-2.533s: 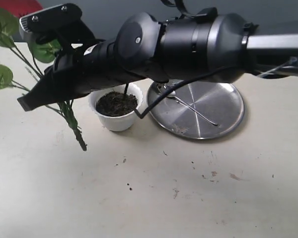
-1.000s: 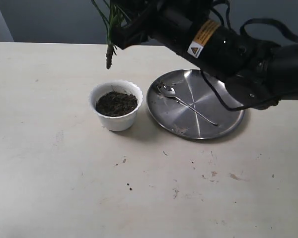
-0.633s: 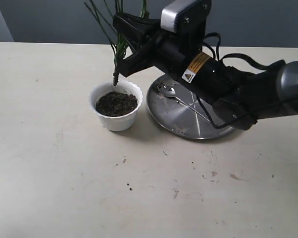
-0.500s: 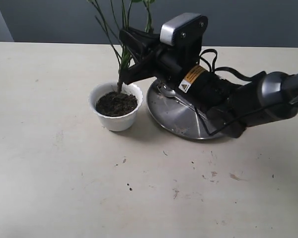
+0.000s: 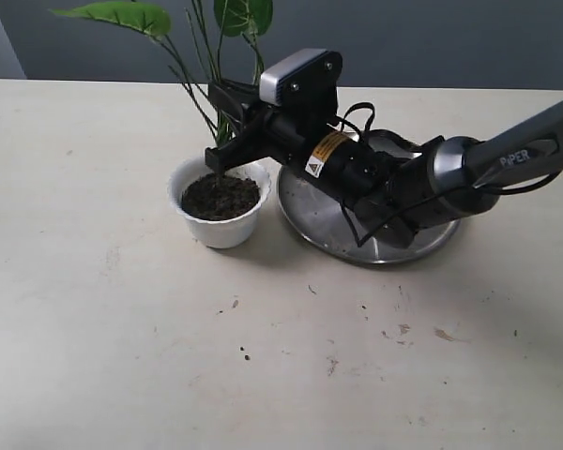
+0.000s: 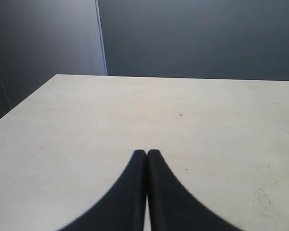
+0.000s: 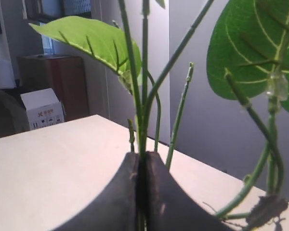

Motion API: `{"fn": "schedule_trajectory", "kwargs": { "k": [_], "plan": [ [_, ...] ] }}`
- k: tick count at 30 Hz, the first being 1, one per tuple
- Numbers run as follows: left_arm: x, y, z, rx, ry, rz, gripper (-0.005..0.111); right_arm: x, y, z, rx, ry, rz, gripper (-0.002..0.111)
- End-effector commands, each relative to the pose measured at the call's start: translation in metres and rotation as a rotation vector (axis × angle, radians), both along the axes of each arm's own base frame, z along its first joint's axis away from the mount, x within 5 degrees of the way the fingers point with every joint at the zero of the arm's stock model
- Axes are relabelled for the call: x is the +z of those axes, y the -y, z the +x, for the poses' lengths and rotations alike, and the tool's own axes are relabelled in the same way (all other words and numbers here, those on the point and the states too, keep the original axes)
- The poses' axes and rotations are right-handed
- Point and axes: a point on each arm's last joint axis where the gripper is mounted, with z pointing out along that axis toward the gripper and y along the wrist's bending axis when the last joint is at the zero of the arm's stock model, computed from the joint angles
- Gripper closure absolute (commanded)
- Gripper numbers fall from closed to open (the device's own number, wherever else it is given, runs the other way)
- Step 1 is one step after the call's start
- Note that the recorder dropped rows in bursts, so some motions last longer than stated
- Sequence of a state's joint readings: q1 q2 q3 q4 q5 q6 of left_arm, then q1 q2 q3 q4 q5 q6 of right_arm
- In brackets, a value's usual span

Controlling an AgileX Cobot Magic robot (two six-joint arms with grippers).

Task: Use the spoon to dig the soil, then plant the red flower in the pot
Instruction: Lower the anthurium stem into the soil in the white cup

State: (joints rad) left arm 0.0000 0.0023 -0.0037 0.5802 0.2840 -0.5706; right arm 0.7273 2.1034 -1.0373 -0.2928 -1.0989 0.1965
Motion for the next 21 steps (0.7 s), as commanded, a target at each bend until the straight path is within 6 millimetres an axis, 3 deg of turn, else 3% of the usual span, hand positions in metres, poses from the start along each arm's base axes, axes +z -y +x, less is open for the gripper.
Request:
{"fn": "schedule_trajectory", "kwargs": {
  "k": [1,9,21],
  "plan": [
    [-0.001,0.000,0.000,0.002,-0.002,-0.002,0.106,-0.001,-0.001,0.000,0.019,0.026,-0.039,0.109],
    [-0.001,0.000,0.000,0.002,-0.002,-0.002,0.106,-0.038,-0.003,-0.002,0.061,-0.041,-0.103,0.109],
    [-0.001,0.000,0.000,0.002,-0.002,-0.002,0.106,-0.049,-0.008,-0.013,0.193,-0.141,-0.182,0.109]
  ]
}}
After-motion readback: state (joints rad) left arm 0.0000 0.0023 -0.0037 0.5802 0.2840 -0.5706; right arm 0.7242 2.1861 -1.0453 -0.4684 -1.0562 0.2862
